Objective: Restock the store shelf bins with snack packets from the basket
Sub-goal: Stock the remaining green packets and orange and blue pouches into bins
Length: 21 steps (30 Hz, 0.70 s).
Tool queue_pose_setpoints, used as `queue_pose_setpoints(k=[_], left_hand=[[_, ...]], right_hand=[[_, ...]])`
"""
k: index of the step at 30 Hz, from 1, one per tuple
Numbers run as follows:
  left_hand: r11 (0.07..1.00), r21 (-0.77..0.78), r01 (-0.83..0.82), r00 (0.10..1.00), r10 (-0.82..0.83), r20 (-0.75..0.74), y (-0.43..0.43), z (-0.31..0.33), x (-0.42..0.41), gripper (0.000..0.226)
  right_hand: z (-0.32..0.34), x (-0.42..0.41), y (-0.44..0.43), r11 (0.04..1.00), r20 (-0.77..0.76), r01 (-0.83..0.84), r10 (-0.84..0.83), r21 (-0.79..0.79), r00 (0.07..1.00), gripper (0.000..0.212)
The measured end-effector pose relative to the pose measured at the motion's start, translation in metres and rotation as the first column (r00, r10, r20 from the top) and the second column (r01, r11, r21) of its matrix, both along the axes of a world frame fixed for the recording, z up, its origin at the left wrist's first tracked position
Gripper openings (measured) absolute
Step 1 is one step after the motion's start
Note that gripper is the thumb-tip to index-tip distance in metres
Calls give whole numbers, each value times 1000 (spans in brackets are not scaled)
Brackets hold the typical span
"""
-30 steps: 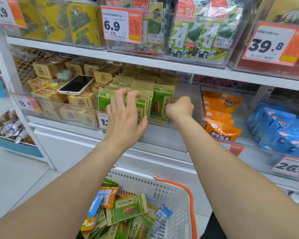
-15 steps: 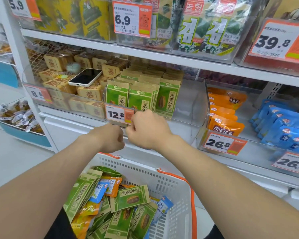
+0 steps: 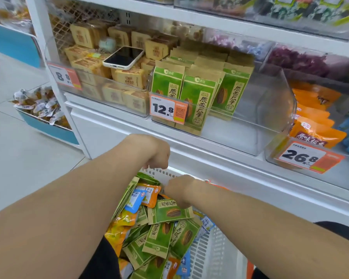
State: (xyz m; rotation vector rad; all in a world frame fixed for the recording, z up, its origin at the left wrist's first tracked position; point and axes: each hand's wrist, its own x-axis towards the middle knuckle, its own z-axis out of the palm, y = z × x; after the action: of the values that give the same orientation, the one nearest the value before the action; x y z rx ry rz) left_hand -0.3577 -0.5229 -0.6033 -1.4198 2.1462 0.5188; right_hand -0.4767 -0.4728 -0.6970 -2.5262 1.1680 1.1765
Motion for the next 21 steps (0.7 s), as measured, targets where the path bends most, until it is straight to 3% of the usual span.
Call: queue_pose_setpoints(k=[2, 6, 8, 14, 17, 21], left_hand=[[999, -32, 26, 1000, -26, -15, -6, -5, -6, 32], [998, -36, 57, 998, -58, -21, -13, -8, -13, 34], [997, -39, 67, 997, -68, -24, -16, -9, -15, 35], [996, -26, 89, 996, -89, -1, -19, -7, -18, 25], [994, -47, 99, 995, -99, 4, -20, -4, -20, 19], [997, -38, 71, 996, -68, 54, -15, 5, -22, 36]], right_hand=[[-12, -1, -2, 999, -11, -18, 18, 38, 1000, 30], [-62, -9, -4, 989, 129, 146, -148, 19, 981, 74], [-83, -12, 3, 982, 149, 186, -179, -36, 973, 86], [-121, -10, 24, 980, 28, 75, -71, -184, 997, 90], [-108, -9, 25, 979, 98, 138, -125, -147, 987, 83], [-80, -12, 14, 968, 208, 225, -199, -112, 958, 77]])
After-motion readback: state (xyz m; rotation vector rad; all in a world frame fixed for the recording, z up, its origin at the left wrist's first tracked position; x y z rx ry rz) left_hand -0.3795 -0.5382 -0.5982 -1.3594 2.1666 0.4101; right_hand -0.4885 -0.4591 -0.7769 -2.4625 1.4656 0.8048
